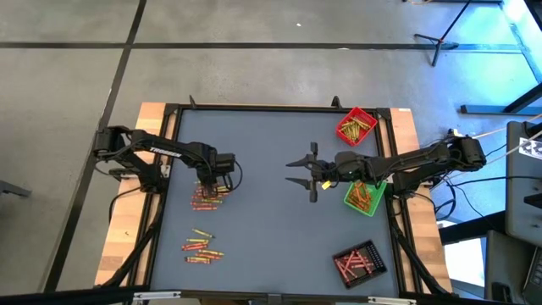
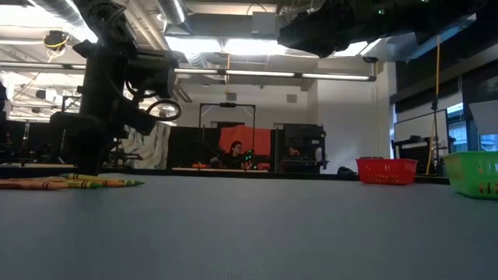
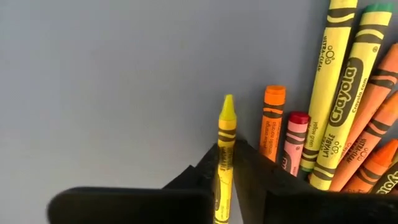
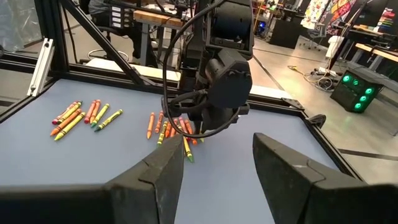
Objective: Sort crayons
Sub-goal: Put the light green crayon into the red bin
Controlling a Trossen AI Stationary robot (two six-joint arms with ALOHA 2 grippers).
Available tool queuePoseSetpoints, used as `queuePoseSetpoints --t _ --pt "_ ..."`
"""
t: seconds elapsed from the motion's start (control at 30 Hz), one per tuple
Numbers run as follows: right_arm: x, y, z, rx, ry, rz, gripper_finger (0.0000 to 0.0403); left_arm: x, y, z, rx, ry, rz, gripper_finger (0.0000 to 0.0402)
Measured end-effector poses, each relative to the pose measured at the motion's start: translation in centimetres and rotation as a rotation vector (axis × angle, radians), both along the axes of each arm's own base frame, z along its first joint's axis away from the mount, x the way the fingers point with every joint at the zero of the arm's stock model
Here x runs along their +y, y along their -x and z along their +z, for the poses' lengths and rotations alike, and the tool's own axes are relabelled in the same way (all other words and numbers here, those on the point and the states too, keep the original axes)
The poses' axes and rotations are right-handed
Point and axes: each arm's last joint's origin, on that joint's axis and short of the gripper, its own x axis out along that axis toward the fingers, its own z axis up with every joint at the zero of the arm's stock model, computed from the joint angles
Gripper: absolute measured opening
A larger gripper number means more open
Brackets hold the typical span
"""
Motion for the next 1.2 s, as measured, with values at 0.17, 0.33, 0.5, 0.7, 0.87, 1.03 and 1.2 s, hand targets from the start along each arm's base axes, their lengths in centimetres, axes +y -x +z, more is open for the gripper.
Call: queuePoseSetpoints --t 0.17,0.33,0.5,0.7,0.87,1.03,1.2 --pt "0.0 0.0 0.0 0.0 0.0 -0.001 0.019 -0.1 0.0 0.1 0.002 -0.013 -0.025 0.0005" --pt "0.0 0.0 0.0 -0.001 -0.067 -0.012 0.019 -0.4 -0.9 1.3 0.013 -0.082 -0.061 0.0007" --pt "0.0 0.0 0.0 -0.002 -0.101 -0.019 0.02 -1.5 -2.3 4.4 -0.02 -0.213 -0.124 0.0006" --pt "0.1 0.0 -0.2 0.023 -0.125 0.01 0.0261 -3.7 -3.1 8.9 -0.262 -0.35 -0.19 0.0005" --pt "0.1 0.0 -0.1 0.013 -0.125 0.013 0.0298 -5.4 -3.3 11.8 -0.562 -0.452 -0.266 0.0006" --pt "0.1 0.0 0.0 -0.001 -0.124 0.016 0.0304 -6.7 -4.1 12.6 -0.832 -0.488 -0.332 0.0007" --pt "0.1 0.0 0.0 -0.005 -0.102 0.02 0.0297 -7.3 -5.2 11.3 -1.043 -0.516 -0.41 0.0007"
